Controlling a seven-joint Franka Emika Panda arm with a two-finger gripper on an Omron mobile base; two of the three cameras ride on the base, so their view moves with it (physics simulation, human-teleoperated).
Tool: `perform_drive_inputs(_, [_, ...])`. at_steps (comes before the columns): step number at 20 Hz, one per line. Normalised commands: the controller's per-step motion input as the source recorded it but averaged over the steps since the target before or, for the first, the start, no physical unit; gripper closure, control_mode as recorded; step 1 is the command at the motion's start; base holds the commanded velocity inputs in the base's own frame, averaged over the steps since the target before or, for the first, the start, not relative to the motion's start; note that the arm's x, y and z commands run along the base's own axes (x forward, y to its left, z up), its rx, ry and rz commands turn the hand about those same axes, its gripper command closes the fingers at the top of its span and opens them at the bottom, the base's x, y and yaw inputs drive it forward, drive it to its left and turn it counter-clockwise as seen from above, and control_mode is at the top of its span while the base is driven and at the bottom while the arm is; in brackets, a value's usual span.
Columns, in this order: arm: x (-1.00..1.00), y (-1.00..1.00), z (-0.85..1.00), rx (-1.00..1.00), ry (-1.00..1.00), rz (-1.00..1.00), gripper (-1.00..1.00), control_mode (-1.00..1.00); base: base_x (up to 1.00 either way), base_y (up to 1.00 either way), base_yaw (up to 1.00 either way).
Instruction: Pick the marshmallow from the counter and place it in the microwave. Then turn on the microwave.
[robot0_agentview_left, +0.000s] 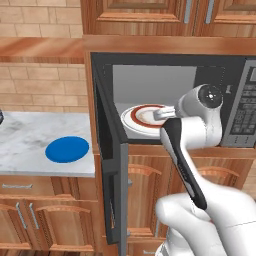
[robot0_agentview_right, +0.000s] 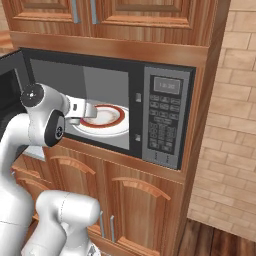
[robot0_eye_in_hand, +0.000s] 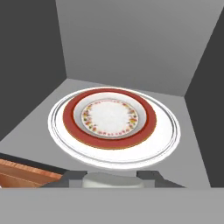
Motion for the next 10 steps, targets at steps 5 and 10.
perform_drive_inputs(5, [0.25, 0.04, -0.13, -0.01, 0.02, 0.00, 1.00, -1.00, 0.00, 0.00, 0.00])
perform_drive_inputs(10, [0.22, 0.01, -0.11, 0.00, 0.00, 0.00, 1.00, -1.00, 0.00, 0.00, 0.00])
